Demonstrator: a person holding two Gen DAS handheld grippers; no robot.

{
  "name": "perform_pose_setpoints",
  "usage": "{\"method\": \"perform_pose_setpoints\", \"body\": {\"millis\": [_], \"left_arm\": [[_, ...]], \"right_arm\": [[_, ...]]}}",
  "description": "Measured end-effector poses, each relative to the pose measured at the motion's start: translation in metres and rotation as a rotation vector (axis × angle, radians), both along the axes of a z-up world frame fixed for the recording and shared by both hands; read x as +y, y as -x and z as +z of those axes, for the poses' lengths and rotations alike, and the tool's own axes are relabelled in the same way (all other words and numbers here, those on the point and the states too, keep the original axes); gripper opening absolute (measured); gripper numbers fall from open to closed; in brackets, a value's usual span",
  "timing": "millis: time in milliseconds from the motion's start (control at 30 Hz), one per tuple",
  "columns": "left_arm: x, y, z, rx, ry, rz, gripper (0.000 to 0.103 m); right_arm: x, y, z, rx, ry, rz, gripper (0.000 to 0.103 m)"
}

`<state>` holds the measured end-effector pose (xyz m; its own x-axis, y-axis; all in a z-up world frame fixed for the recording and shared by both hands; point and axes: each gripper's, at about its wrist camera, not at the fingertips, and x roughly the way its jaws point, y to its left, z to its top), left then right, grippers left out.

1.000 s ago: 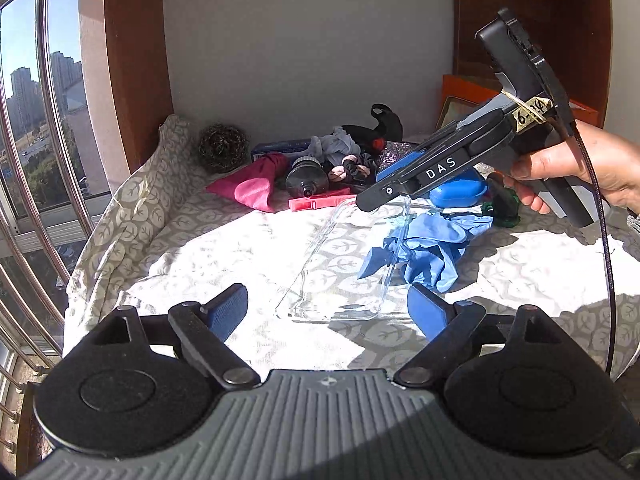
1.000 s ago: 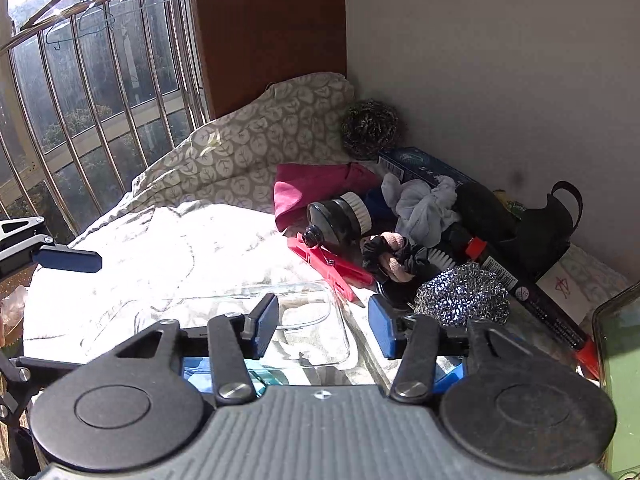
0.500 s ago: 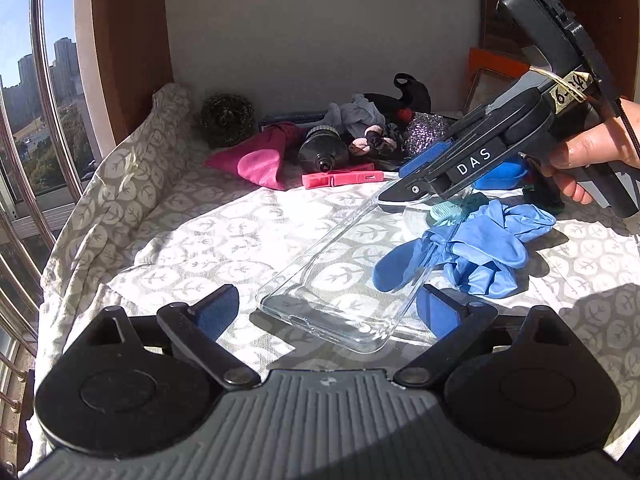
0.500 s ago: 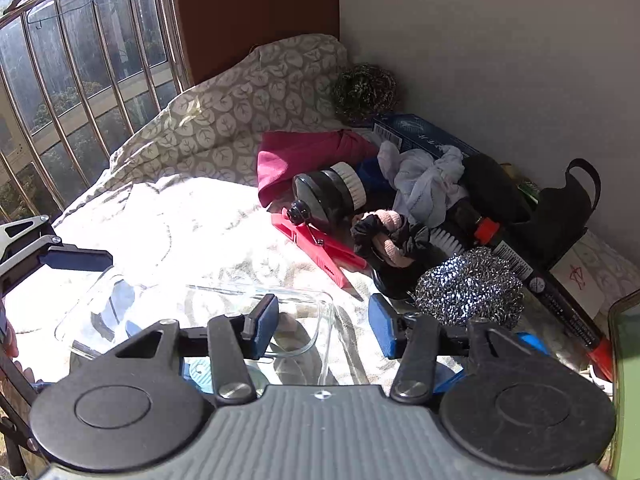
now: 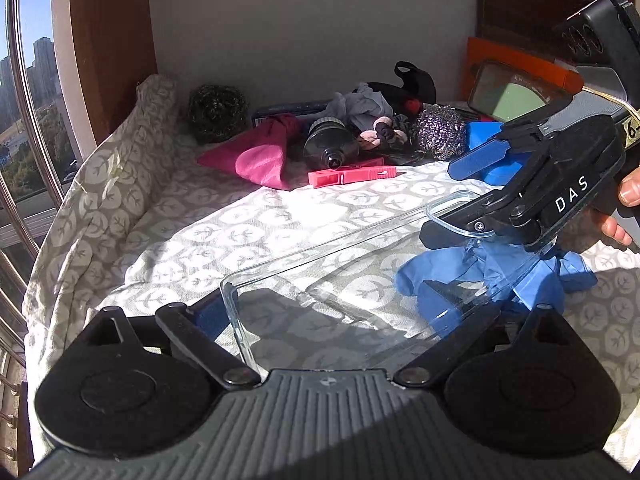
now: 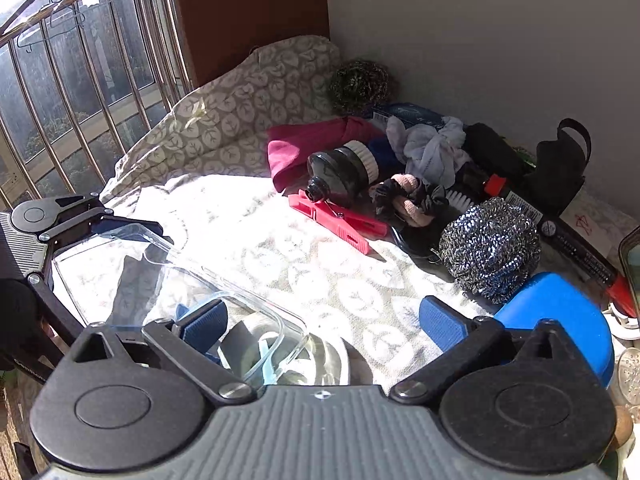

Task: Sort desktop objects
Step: 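Grasp the container's opposite rim with the left tool while the right tool holds it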

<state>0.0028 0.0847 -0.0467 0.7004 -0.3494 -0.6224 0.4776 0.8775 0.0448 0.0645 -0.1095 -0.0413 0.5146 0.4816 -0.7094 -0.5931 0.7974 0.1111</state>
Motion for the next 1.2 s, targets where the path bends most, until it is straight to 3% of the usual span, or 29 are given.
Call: {"method": "perform_pose_setpoints", "body": {"millis": [33, 100, 133, 167, 233, 333, 367, 500, 867, 1200], "left_arm": [[0.000, 0.001, 0.000, -0.006, -0.004, -0.001, 0.099], [0.001, 0.000, -0.002, -0.006, 0.001, -0.003, 0.099], [0.002, 0.000, -0.002, -0.002, 0.007, -0.002, 0.099], [0.003, -0.003, -0.003, 0.008, 0.021, 0.001, 0.099], [0.004, -0.005, -0.003, 0.016, 0.037, -0.008, 0.095], [0.006, -0.001, 0.001, 0.012, 0.083, -0.021, 0.061], [0.006, -0.001, 0.003, 0.009, 0.095, -0.015, 0.051], [0.009, -0.002, 0.008, -0.007, 0.094, 0.001, 0.037], [0.005, 0.003, 0.050, -0.102, 0.094, -0.018, 0.037], [-0.042, 0.005, 0.084, -0.199, 0.092, -0.124, 0.037]], "right_arm": [[-0.001, 0.003, 0.001, -0.014, 0.001, -0.005, 0.103], [-0.001, 0.012, 0.003, -0.036, -0.005, 0.010, 0.092], [-0.001, 0.014, 0.003, -0.028, -0.021, 0.026, 0.071], [0.001, 0.018, 0.004, -0.014, -0.048, 0.043, 0.056], [0.004, 0.023, 0.005, -0.054, -0.034, 0.047, 0.055], [0.000, 0.025, 0.009, -0.081, -0.087, 0.039, 0.035], [-0.001, 0.025, 0.012, -0.092, -0.097, 0.028, 0.035], [-0.002, 0.024, 0.019, -0.105, -0.122, 0.033, 0.027], [-0.005, 0.024, 0.058, -0.185, -0.176, 0.038, 0.027], [-0.055, 0.039, 0.094, -0.283, -0.163, -0.037, 0.027]]}}
